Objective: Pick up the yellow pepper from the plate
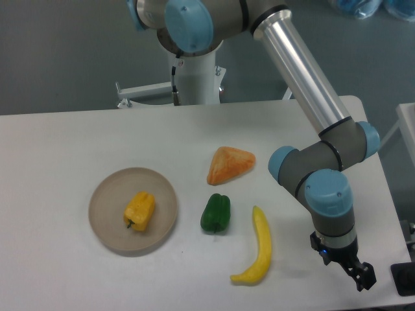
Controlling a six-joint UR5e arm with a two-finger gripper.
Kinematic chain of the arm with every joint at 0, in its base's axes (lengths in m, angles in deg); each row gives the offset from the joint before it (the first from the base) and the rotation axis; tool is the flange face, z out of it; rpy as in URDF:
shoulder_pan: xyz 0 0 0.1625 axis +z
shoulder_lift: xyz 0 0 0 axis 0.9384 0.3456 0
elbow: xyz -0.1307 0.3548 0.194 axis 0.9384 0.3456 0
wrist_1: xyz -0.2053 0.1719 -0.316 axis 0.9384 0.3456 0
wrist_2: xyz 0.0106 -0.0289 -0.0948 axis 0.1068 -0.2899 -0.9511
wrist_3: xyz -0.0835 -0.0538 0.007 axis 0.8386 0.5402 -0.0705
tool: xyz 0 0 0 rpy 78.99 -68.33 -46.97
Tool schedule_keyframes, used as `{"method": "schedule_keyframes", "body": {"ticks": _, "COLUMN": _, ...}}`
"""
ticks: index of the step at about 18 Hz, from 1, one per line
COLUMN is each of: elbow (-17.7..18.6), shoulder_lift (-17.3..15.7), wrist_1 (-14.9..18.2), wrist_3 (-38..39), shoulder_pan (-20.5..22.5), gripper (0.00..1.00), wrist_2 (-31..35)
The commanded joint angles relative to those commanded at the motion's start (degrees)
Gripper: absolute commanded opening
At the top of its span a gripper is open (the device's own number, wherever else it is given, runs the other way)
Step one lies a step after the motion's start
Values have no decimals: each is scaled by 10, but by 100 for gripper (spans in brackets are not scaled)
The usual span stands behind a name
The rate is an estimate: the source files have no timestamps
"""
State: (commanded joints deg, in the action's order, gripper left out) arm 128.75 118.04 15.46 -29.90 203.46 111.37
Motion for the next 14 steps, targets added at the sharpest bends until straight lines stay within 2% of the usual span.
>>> {"method": "schedule_keyframes", "body": {"ticks": 7, "elbow": 8, "shoulder_lift": -7, "wrist_1": -1, "wrist_3": 4, "shoulder_pan": -1, "gripper": 100, "wrist_2": 0}}
{"method": "schedule_keyframes", "body": {"ticks": 14, "elbow": 26, "shoulder_lift": -36, "wrist_1": 0, "wrist_3": 39, "shoulder_pan": -9, "gripper": 100, "wrist_2": 0}}
